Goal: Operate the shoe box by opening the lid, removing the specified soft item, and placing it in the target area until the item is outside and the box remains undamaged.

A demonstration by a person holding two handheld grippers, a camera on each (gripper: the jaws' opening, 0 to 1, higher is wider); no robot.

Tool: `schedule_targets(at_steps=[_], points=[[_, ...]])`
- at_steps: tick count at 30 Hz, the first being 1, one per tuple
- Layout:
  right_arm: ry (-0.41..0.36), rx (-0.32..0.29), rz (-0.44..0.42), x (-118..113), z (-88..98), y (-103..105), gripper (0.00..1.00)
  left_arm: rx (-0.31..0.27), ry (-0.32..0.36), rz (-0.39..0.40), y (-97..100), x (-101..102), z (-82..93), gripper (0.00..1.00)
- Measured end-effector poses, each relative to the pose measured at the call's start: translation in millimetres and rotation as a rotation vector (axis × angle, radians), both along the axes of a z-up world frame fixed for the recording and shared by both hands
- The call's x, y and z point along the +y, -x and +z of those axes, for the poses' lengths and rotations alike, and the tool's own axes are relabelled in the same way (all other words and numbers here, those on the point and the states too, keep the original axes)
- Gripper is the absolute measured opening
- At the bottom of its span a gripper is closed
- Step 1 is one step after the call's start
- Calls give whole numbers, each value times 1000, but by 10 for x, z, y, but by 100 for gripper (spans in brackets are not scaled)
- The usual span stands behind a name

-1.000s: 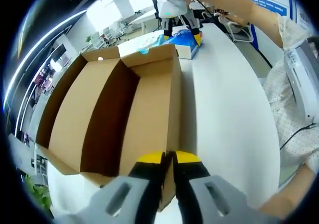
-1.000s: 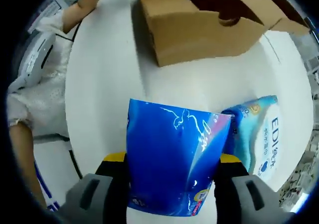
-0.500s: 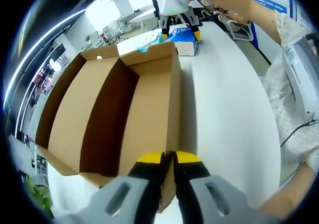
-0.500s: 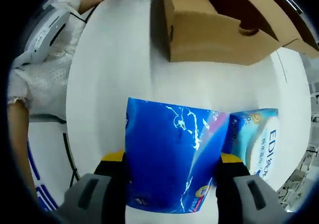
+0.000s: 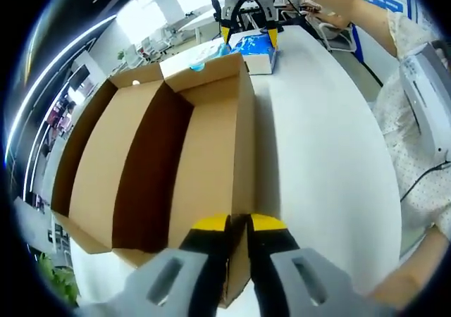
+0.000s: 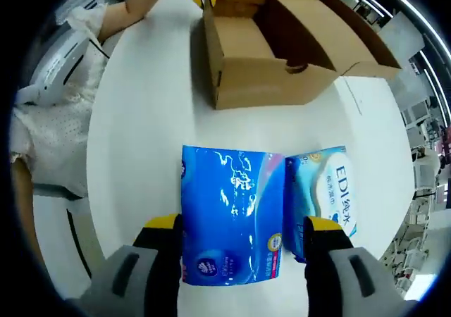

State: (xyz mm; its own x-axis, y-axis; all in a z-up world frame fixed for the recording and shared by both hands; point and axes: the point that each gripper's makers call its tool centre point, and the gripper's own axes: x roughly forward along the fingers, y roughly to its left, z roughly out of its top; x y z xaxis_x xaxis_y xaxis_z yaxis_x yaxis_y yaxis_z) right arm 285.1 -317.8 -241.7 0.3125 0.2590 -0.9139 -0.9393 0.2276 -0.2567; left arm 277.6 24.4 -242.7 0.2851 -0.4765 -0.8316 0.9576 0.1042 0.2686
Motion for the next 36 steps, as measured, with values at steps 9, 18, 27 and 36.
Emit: schedule_targets(at_steps=[9,18,27,36], points=[[-268,-215,-35,30,173,249,50,-3,-4,-3,2,5,-3,9],[-355,-293,-83,12,58,450,34,-2,-8,-2,1,8,-16,9],[-325,-391,-39,-30,-87,436,28,-2,-12,-1,5,3,-23,9],[-401,-392,34,-86,-83,414,28,-2,-11,0,4,-7,-14,9]])
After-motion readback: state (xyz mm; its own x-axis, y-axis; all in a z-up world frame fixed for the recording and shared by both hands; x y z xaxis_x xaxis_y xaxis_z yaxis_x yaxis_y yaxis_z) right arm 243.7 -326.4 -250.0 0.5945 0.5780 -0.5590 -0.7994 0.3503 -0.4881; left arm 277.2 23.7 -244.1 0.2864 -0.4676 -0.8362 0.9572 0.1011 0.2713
